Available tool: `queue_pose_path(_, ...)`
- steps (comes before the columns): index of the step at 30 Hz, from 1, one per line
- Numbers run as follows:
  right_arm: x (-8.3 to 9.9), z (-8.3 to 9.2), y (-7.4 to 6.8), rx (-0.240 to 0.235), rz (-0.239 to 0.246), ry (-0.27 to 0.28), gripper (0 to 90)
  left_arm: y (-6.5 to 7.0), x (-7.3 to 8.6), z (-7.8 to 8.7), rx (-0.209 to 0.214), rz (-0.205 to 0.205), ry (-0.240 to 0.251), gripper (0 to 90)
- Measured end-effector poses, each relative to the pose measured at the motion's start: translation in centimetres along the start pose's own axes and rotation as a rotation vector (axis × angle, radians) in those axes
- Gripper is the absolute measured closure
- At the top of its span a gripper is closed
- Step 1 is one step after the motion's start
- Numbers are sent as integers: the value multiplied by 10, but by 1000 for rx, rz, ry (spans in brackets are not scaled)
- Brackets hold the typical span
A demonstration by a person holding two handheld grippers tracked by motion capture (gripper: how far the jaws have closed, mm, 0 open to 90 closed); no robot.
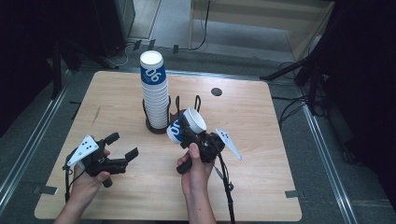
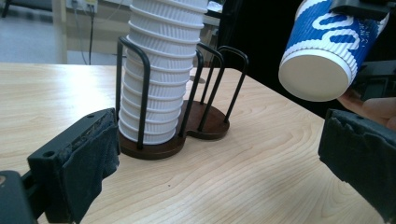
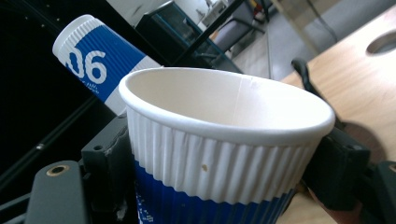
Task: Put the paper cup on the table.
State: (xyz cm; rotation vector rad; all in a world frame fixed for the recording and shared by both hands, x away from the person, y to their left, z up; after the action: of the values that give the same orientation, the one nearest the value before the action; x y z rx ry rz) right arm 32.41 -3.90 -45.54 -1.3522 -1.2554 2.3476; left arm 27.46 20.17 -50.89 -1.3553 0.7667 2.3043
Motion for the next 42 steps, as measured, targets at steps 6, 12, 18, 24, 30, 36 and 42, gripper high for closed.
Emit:
queue_pose_path(6, -5, 3, 2, 55, 121, 26, 206, -5, 2, 1, -17, 5, -5, 0)
queue_pose_path(12, -8, 5, 1, 104, 241, 41, 206, -11, 5, 4, -29, 18, -6, 0)
queue_pose_path(18, -11, 7, 3, 165, 337, 57, 205, -16, 5, 6, -45, 21, -4, 0)
queue_pose_path(24, -18, 10, 7, 232, 438, 76, 204, -25, 7, 10, -68, 31, -1, 0)
queue_pose_path(30, -27, 16, 14, 276, 486, 90, 204, -33, 11, 12, -101, 30, -13, 0)
queue_pose_path(36, -41, 21, 25, 327, 520, 103, 203, -38, 14, 14, -113, 44, -16, 0)
queue_pose_path(42, -52, 23, 37, 379, 547, 103, 202, -43, 16, 16, -128, 52, -18, 0)
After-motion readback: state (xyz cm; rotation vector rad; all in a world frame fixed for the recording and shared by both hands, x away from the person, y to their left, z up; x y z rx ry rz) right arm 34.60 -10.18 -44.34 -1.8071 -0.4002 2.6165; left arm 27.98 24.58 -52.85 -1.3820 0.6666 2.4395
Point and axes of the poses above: each handheld gripper's, and its own axes: z roughly backward along the jaws, x roughly out of its underside, y roughly to its right, the point moved 6 cm from there along -z, roughly forward along the jaws, and after that the axes turned 15 degrees about -y, right-handed, at the moved point
